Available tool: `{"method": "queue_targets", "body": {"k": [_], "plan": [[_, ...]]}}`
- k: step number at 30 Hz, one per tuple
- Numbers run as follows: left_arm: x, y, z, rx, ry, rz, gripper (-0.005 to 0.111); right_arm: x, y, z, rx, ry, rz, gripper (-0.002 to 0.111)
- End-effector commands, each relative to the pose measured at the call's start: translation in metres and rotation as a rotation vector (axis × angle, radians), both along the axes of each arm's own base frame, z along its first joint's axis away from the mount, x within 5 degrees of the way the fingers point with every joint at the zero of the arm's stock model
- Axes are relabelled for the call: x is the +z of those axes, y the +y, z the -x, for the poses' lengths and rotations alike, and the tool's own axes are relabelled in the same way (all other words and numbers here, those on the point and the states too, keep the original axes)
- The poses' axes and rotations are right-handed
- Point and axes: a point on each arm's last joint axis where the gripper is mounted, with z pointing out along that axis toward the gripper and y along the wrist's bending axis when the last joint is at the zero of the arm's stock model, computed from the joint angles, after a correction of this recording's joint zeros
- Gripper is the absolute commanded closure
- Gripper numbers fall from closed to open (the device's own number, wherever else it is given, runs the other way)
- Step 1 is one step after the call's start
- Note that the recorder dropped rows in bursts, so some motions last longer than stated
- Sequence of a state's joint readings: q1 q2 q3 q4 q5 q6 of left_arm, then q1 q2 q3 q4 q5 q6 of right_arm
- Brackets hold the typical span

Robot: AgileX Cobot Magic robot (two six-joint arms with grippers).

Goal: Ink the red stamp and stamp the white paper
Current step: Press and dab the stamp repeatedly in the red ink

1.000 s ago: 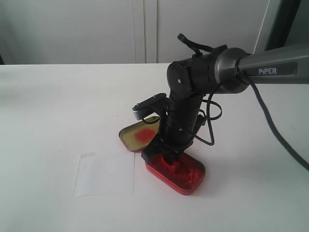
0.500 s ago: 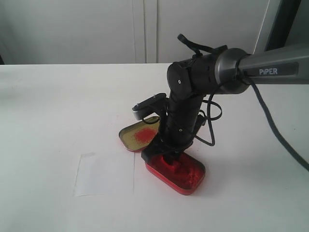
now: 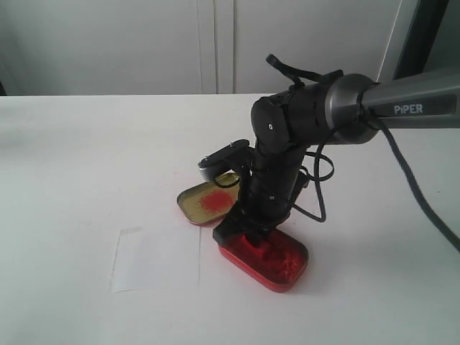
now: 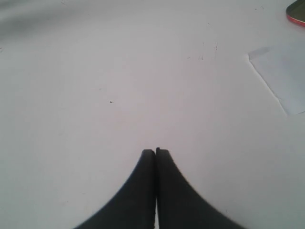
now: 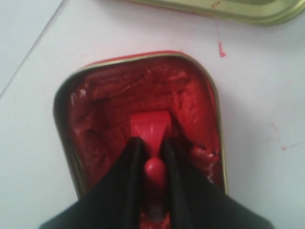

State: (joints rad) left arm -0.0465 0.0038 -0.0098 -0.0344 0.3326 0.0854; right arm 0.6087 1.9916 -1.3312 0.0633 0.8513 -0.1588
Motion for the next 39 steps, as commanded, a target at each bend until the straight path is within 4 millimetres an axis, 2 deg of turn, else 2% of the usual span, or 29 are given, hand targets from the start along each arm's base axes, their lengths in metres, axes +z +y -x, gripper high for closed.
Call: {"method": "queue_targets", "body": {"k": [1, 16, 23, 32, 39], "plan": [[-0.003, 0.000, 0.000, -0.005, 0.007, 0.002, 0.107, 0.019, -0.004, 0.004, 0.007, -0.027, -0.004, 0.108], [-0.003, 0.000, 0.000, -0.005, 0.007, 0.002, 0.107, 0.058, -0.011, 0.013, 0.004, -0.082, -0.047, 0.108], [-0.003, 0.000, 0.000, -0.005, 0.007, 0.002, 0.107, 0.058, -0.010, 0.013, 0.002, -0.085, -0.054, 0.108], [-0.003, 0.000, 0.000, -0.005, 0.007, 0.002, 0.107, 0.035, -0.002, 0.007, -0.028, -0.042, -0.081, 0.108], [-0.003, 0.000, 0.000, -0.005, 0.007, 0.002, 0.107, 0.023, -0.007, -0.001, -0.061, 0.024, -0.137, 0.108]]}}
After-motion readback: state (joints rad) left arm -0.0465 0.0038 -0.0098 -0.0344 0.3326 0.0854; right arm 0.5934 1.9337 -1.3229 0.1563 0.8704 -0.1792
